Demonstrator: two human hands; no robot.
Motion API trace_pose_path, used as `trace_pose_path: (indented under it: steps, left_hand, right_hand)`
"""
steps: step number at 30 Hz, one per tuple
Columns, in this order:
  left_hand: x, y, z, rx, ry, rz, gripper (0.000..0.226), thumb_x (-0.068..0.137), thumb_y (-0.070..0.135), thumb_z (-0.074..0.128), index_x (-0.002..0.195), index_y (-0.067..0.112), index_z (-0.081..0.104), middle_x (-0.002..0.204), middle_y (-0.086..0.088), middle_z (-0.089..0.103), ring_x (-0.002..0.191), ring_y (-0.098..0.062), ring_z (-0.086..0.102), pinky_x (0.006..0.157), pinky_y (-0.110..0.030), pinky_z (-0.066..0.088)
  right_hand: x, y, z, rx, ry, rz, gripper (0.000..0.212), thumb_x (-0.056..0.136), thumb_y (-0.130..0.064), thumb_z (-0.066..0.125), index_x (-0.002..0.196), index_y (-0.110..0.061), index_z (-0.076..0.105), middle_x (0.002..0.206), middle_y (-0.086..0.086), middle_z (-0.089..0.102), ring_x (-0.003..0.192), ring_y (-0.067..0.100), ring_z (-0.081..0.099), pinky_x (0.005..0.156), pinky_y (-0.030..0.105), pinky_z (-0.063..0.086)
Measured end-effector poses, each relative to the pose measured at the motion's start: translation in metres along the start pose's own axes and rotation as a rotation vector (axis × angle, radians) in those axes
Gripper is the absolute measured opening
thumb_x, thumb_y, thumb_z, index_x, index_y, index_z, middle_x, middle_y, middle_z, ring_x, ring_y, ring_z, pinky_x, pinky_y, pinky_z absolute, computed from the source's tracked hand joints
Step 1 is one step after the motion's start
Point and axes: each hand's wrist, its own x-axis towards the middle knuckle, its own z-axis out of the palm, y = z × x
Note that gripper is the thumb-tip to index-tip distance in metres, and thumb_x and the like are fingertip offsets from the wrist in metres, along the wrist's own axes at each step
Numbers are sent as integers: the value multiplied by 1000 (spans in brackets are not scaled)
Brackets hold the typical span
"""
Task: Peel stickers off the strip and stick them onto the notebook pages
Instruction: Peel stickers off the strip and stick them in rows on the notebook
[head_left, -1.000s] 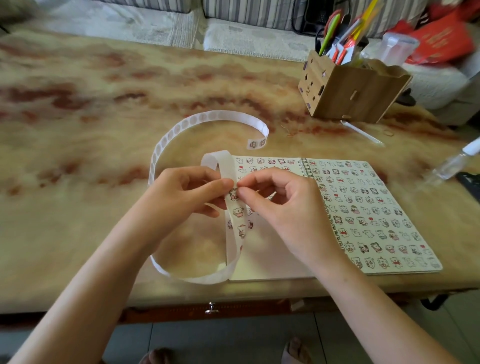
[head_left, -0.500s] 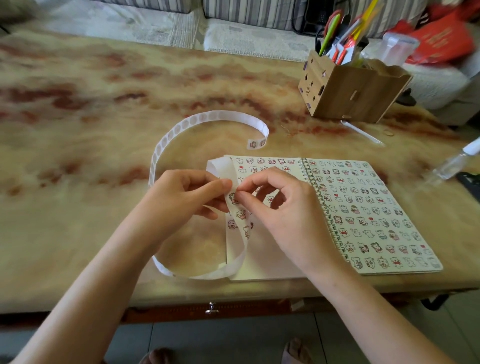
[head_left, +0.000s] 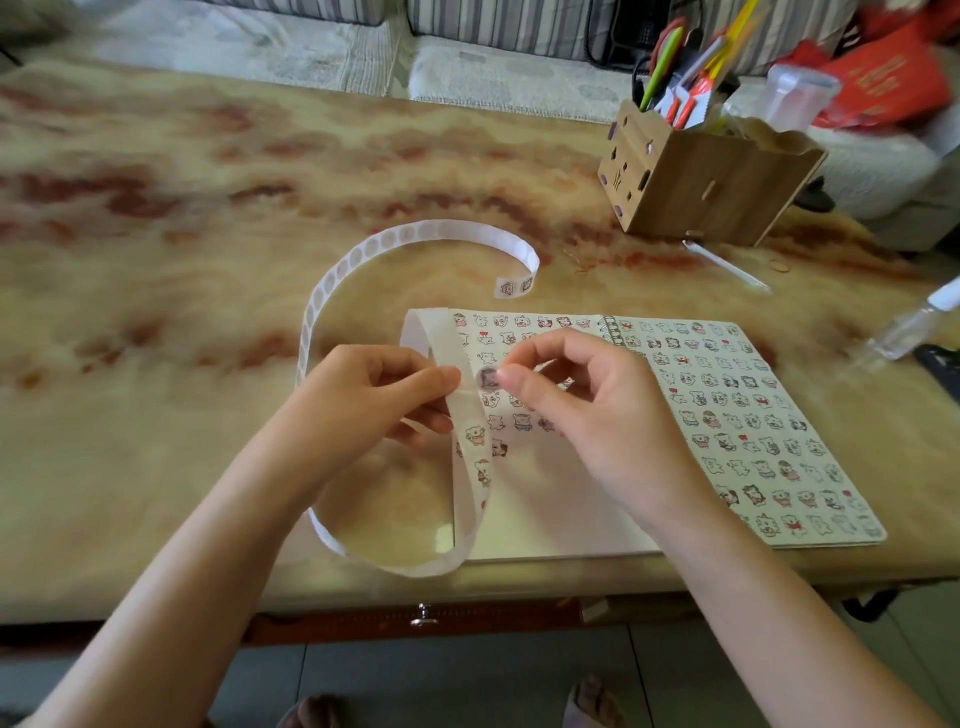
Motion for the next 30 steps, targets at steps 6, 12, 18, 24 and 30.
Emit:
trace_pose_path:
  steps: [6, 12, 18, 24, 30]
  left_hand:
    - [2, -3, 0, 81, -48, -39, 17, 87, 19, 64, 78, 10, 73, 72, 1, 75, 61, -5, 66, 57, -15, 53]
    - [4, -5, 2, 161, -77, -45, 16, 87, 20, 64, 78, 11, 74, 65, 4, 73, 53, 0, 64, 54, -15, 52]
    - [2, -5, 1, 170, -78, -37, 16, 87, 22, 64, 77, 15, 74, 64, 7, 73, 50, 2, 62, 51, -12, 50]
    - [3, -4, 1, 174, -87, -40, 16, 87, 21, 64, 78, 13, 74, 61, 8, 72, 50, 3, 62, 52, -13, 50]
    - [1, -4, 1, 151, -91, -50, 15, 87, 20, 63, 80, 11, 74, 60, 10, 71, 50, 4, 62, 49, -10, 49]
  right_hand:
    - [5, 6, -26, -57, -126, 314, 3, 81, -17, 73, 81, -14, 72, 66, 1, 68, 52, 5, 53, 46, 15, 36]
    - [3, 12, -27, -154, -167, 372, 7, 77, -16, 76, 80, -10, 75, 78, 14, 73, 52, 8, 54, 66, 18, 46]
    - [2, 18, -21, -146, -140, 380, 7, 76, -17, 78, 77, -11, 75, 81, 13, 74, 58, 14, 54, 61, 25, 45]
    - [2, 20, -18, -167, -128, 362, 6, 76, -16, 78, 77, -11, 74, 81, 14, 74, 58, 16, 55, 60, 29, 45]
    - [1, 20, -15, -214, -94, 334, 5, 76, -16, 77, 75, -13, 73, 76, 10, 73, 58, 15, 58, 61, 31, 49]
